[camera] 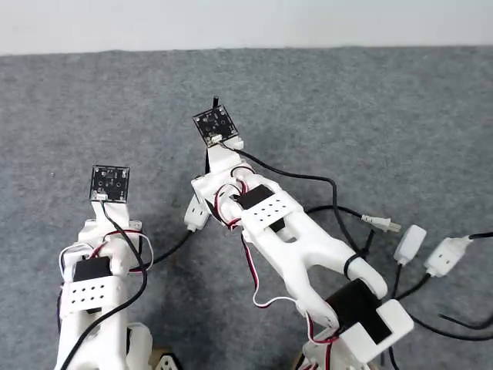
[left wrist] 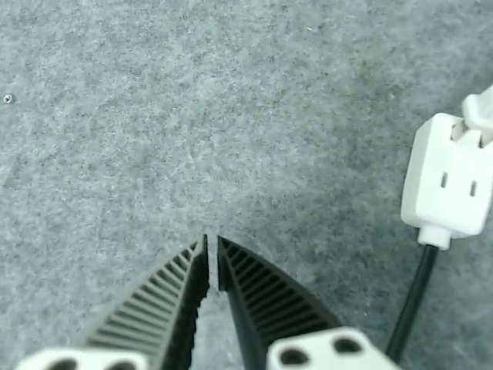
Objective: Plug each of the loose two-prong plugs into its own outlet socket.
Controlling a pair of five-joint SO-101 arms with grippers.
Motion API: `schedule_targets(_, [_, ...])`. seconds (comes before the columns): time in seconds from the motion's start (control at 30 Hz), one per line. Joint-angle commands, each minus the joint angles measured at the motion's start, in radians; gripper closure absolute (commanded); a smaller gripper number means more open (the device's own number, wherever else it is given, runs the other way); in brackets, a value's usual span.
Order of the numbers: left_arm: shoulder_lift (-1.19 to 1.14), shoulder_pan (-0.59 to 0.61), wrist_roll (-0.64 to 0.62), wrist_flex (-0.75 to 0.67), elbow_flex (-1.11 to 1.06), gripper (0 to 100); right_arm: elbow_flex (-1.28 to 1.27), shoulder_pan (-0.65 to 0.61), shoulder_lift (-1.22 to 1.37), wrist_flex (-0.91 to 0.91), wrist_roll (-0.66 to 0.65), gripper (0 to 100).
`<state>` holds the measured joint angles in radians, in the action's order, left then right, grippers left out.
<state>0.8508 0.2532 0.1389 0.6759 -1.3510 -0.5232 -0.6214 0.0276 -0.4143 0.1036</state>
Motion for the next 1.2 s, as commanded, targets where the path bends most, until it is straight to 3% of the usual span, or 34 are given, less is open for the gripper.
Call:
schedule_targets(0.0, [0.023, -0.008, 0.011, -0.025, 0.033, 99, -0.003, 0.012, -0.012, -0.010, 0.002, 99.0])
schedule_targets(0.73, [0.020, -0.008, 0.011, -0.025, 0.033, 99, -0.009, 0.056, -0.004, -0.008, -0.058, 99.0])
schedule_targets(1.0, [0.018, -0.008, 0.011, -0.025, 0.033, 99, -0.063, -0.065, 0.005, -0.042, -0.333, 99.1])
schedule_targets(1.17, [0.018, -0.008, 0.011, -0.025, 0.033, 99, 0.041, -0.077, 0.094, -0.208, -0.439, 99.1])
